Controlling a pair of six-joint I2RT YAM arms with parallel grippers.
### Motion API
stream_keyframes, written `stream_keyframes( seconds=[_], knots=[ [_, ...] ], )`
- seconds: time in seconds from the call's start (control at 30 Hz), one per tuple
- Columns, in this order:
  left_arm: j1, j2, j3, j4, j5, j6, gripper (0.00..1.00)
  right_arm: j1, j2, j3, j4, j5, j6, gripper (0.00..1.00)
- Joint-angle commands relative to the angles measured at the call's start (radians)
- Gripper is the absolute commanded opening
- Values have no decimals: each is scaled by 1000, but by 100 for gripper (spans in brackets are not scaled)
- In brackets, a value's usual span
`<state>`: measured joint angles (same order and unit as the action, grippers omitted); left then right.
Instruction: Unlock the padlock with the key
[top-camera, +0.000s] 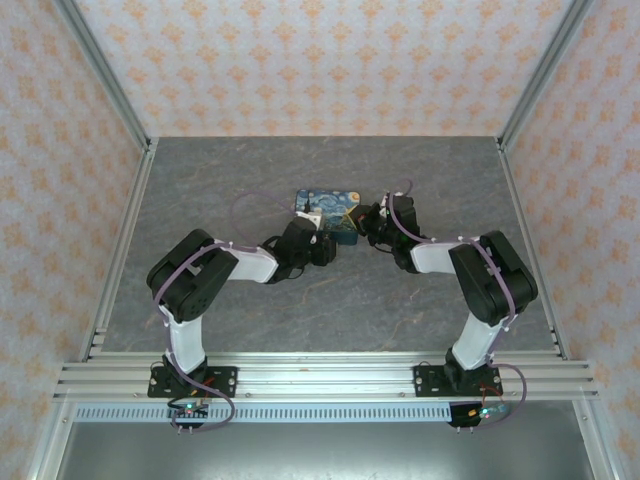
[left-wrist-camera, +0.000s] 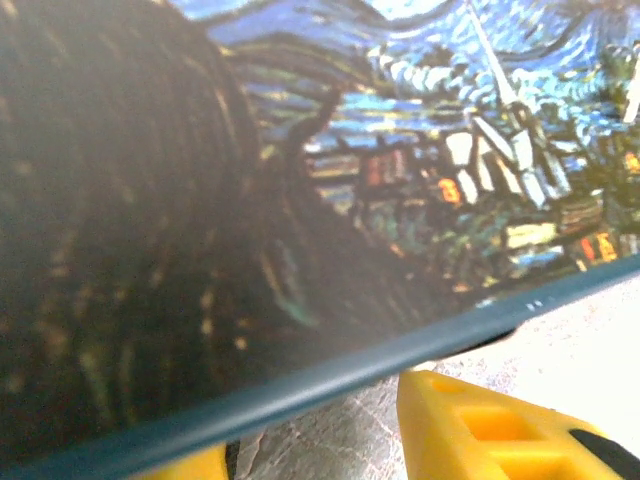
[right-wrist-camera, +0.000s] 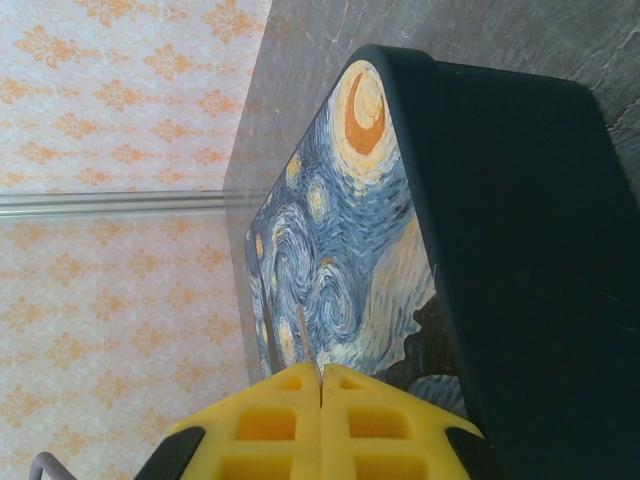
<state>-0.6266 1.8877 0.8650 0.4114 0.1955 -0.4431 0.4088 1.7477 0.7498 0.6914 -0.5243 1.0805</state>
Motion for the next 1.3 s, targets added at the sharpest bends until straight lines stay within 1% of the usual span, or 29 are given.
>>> stream_keyframes(
  seconds=[0.0,0.13,0.27,0.3,0.4,0.53,0.63,0.77,1.0,1.13,1.27],
  knots=[
    [-8,16,18,19,-72,27,45,-8,11,11,42,0,10,0],
    [-8,4,1,5,-152,48,45,-8,11,10,41,-2,10,0],
    [-8,16,16,7,-168,49,45,-8,16,11,37,-3,8,0],
    [-8,48,26,6,-158,49,45,-7,18,10,38,-2,7,0],
    [-13,71,56,6,-121,50,45,-7,24,8,37,-3,6,0],
    [-12,73,75,23,-28,42,46,-8,34,8,38,-2,3,0],
    [-12,70,86,52,61,8,46,-7,42,8,38,-2,2,0],
    [-6,65,84,111,131,-60,46,-7,51,5,40,-2,1,0],
    [19,64,65,171,132,-146,47,-7,65,-4,57,-3,4,0],
    [37,82,57,185,114,-192,47,-8,72,-6,68,-7,10,0],
    [49,82,26,196,71,-225,48,-7,70,-9,70,-8,10,0]
  ],
)
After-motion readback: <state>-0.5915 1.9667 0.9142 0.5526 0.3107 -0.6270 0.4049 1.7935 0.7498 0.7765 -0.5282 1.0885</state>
